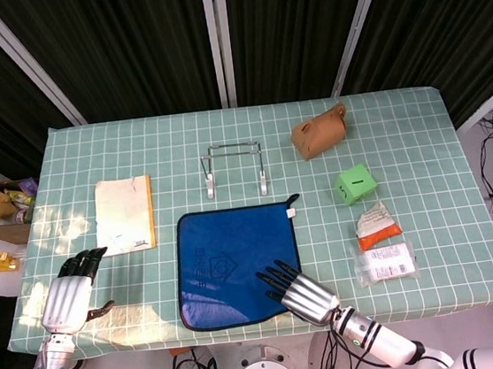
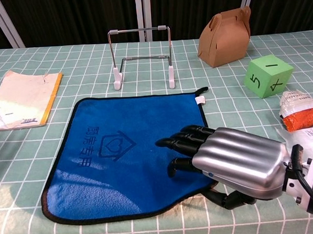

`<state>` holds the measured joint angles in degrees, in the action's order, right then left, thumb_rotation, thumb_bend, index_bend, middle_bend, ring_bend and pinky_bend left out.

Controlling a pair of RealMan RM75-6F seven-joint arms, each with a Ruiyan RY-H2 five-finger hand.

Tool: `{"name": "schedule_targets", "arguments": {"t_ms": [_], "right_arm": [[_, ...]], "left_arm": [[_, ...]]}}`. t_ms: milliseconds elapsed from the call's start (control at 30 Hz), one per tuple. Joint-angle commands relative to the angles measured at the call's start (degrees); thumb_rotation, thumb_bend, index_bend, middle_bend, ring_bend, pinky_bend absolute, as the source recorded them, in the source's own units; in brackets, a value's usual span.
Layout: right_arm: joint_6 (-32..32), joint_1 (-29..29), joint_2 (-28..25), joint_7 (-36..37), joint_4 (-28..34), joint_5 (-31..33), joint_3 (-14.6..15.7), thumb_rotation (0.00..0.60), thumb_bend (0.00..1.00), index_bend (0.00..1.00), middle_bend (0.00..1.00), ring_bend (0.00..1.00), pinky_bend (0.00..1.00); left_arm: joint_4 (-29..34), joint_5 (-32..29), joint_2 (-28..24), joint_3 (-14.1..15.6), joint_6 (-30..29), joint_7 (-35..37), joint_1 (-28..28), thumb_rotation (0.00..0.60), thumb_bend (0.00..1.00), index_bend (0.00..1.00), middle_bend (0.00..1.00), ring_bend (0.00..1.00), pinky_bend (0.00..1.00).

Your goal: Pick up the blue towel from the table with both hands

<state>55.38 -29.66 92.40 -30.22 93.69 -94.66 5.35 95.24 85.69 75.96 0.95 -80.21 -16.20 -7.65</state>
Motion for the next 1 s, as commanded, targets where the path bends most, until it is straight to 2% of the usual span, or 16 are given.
{"name": "schedule_targets", "arguments": {"t_ms": [33, 167, 267, 400, 700, 900, 1000], "right_arm": [[0.9, -0.1, 0.8, 0.6, -1.2, -0.8, -0.2, 0.6, 0.58, 0.26, 0.0, 0.0, 0.0], [2.1, -0.2, 1.7, 2.2, -2.4, -2.1, -0.1, 0.6, 0.58, 0.26, 0.0, 0.0, 0.0], [3.2, -0.2, 2.0, 3.4, -3.3, -3.2, 0.1, 0.6, 0.57, 0.3, 0.0, 0.0, 0.0], [5.7, 0.1, 2.3, 5.4, -4.6, -5.2, 0.5, 0.6, 0.55, 0.42, 0.0, 0.0, 0.0], [8.2, 0.7, 3.8, 7.0, -7.5, -6.6, 0.5, 0.6, 0.53, 0.74, 0.0, 0.0, 0.0], [10.1, 0.1, 5.4, 7.4, -8.3, -6.8, -2.3, 0.6, 0.49, 0.84, 0.0, 0.0, 0.0], [9.8, -1.8, 6.1, 7.1, -8.0, -6.9, -5.2, 0.6, 0.48, 0.87, 0.0, 0.0, 0.0]], "left_arm": [[-0.1, 0.0, 0.1, 0.0, 0.1, 0.2, 0.0, 0.6, 0.01, 0.11, 0.16, 0.12, 0.19], [-0.1, -0.1, 0.0, 0.0, 0.1, 0.2, 0.0, 0.6, 0.01, 0.11, 0.16, 0.12, 0.19], [0.0, 0.0, -0.1, 0.0, 0.0, 0.2, 0.0, 0.599, 0.01, 0.11, 0.16, 0.12, 0.19], [0.0, 0.0, -0.1, 0.0, 0.0, 0.2, 0.0, 0.599, 0.02, 0.11, 0.16, 0.12, 0.19], [-0.1, -0.1, 0.1, 0.0, 0.4, 0.4, -0.2, 0.6, 0.01, 0.11, 0.16, 0.12, 0.19], [0.6, 1.3, 0.0, 0.4, 0.8, 1.5, -0.7, 0.6, 0.01, 0.12, 0.16, 0.12, 0.19], [1.7, 4.0, -0.4, 1.3, 1.9, 6.8, -1.7, 0.6, 0.0, 0.13, 0.18, 0.15, 0.21]]}}
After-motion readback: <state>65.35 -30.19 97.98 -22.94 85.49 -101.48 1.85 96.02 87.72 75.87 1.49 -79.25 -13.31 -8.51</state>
